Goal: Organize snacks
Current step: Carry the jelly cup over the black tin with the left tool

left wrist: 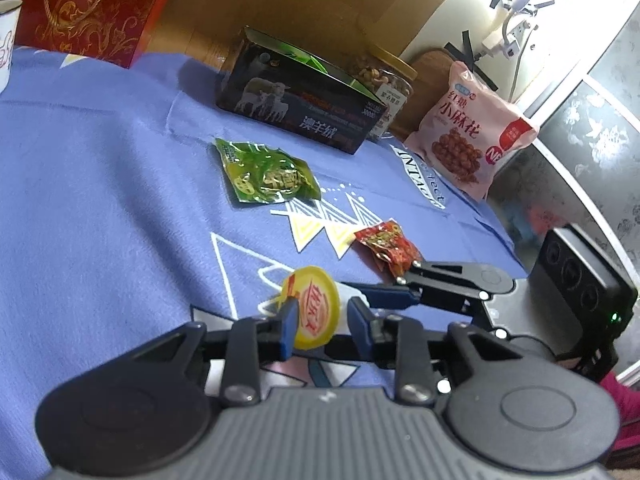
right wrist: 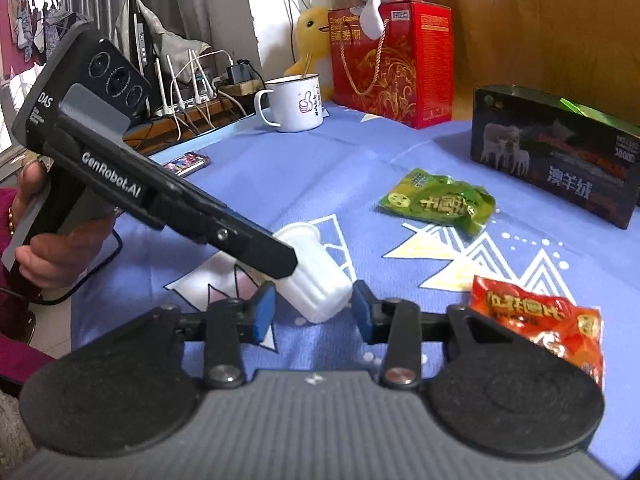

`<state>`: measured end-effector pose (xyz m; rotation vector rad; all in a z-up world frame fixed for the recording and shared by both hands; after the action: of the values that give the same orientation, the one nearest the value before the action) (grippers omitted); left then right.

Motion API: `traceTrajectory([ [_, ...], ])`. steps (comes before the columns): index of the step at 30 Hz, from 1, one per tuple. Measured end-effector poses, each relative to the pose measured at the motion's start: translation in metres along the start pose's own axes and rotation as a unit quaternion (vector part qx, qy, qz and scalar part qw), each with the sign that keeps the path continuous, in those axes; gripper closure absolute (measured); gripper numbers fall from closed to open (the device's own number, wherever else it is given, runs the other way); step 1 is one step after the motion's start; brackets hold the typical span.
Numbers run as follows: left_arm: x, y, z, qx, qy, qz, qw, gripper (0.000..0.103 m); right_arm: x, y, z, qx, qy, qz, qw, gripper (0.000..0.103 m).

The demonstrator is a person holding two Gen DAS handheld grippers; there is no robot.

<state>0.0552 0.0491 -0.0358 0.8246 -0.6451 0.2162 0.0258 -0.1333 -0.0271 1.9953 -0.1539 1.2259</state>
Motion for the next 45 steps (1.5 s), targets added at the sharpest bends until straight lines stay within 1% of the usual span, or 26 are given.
traceTrajectory([
  [3,0.000,-0.001,0.009,-0.003,-0.005,0.002,1.0000,0.077,-0.004,0.009,-0.002,-0.014,-0.007,0.009,1.000,0.062],
  [5,0.002,-0.004,0.019,-0.002,-0.011,0.008,0.9999,0.077,-0.005,0.018,-0.001,-0.029,-0.022,0.016,0.999,0.062],
  [8,0.009,-0.012,0.041,0.015,-0.046,0.020,0.9986,0.077,-0.006,0.030,0.002,-0.066,-0.046,0.028,0.996,0.062],
  [11,0.021,-0.021,0.064,0.023,-0.085,0.029,0.9957,0.077,-0.004,0.044,0.008,-0.106,-0.047,0.047,0.992,0.062],
  [14,0.038,-0.026,0.082,0.008,-0.107,0.037,0.9935,0.077,0.003,0.059,0.020,-0.132,-0.049,0.067,0.988,0.063],
  [18,0.061,-0.034,0.105,-0.011,-0.134,0.054,0.9894,0.077,0.017,0.078,0.033,-0.167,-0.030,0.088,0.981,0.063],
  [22,0.082,-0.043,0.117,-0.019,-0.147,0.062,0.9870,0.077,0.031,0.086,0.049,-0.193,-0.007,0.095,0.977,0.063],
  [28,0.121,-0.058,0.115,-0.016,-0.159,0.077,0.9841,0.077,0.060,0.084,0.079,-0.214,0.028,0.098,0.972,0.063],
  [35,0.173,-0.081,0.099,0.006,-0.171,0.093,0.9809,0.077,0.096,0.070,0.115,-0.223,0.040,0.105,0.968,0.063],
  [40,0.204,-0.097,0.080,0.033,-0.176,0.106,0.9782,0.077,0.122,0.047,0.139,-0.218,0.043,0.098,0.970,0.062],
  [45,0.224,-0.110,0.049,0.050,-0.162,0.110,0.9794,0.077,0.139,0.015,0.158,-0.212,0.053,0.080,0.973,0.062],
])
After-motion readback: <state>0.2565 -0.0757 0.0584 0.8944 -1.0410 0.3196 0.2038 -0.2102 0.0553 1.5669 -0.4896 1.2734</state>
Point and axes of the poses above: each gripper's, at about its wrist camera, not at the fingertips, and y roughly against the way its jaws point, z to its right, x to its top, the point moved 5 cm from there along -y, roughly the way its jaws point, and after that the axes turned 3 degrees about -y, right-handed, at the moved point
